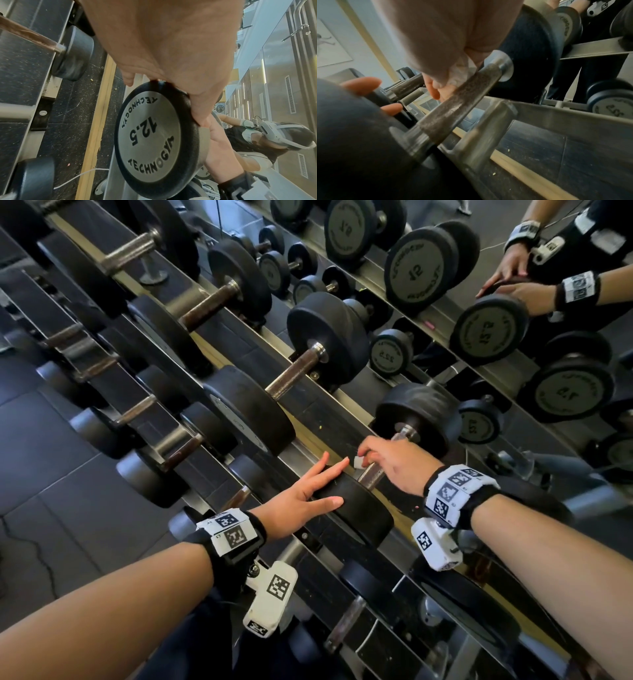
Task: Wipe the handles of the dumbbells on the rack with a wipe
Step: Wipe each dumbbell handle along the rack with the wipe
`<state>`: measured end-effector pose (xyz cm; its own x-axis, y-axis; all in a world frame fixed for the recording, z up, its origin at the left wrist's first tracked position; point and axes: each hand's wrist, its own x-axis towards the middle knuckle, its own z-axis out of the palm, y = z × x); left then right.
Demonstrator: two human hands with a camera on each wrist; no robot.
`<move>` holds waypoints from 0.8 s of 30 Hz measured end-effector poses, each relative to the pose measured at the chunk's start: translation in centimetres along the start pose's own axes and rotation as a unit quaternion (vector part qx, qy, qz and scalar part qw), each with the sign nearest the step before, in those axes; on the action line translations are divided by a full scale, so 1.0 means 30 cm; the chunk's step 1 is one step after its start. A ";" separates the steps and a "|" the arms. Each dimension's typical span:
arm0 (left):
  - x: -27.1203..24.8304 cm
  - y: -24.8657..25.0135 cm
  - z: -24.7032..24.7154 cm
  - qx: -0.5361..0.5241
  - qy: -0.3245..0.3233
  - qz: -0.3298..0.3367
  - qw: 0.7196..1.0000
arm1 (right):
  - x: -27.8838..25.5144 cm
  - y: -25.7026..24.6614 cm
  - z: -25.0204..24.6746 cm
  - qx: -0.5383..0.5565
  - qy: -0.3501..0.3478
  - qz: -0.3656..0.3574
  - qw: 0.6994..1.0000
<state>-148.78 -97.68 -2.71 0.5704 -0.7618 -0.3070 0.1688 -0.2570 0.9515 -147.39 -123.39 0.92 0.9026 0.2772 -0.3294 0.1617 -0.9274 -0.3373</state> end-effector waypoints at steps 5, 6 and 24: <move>-0.002 0.007 0.001 -0.007 -0.001 -0.002 1.000 | 0.015 0.039 -0.032 -0.171 -0.031 -0.098 0.980; -0.002 0.009 0.001 -0.008 -0.002 -0.003 1.000 | 0.013 0.041 -0.037 -0.200 -0.021 -0.117 0.972; 0.004 0.060 -0.051 0.071 -0.013 -0.026 0.997 | -0.096 -0.058 -0.075 0.163 0.108 0.094 0.976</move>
<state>-147.16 -97.33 -1.00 0.5434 -0.7595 -0.3576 0.0803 -0.3771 0.9227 -149.38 -123.12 4.44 0.9728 0.0183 -0.2310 -0.1183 -0.8178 -0.5632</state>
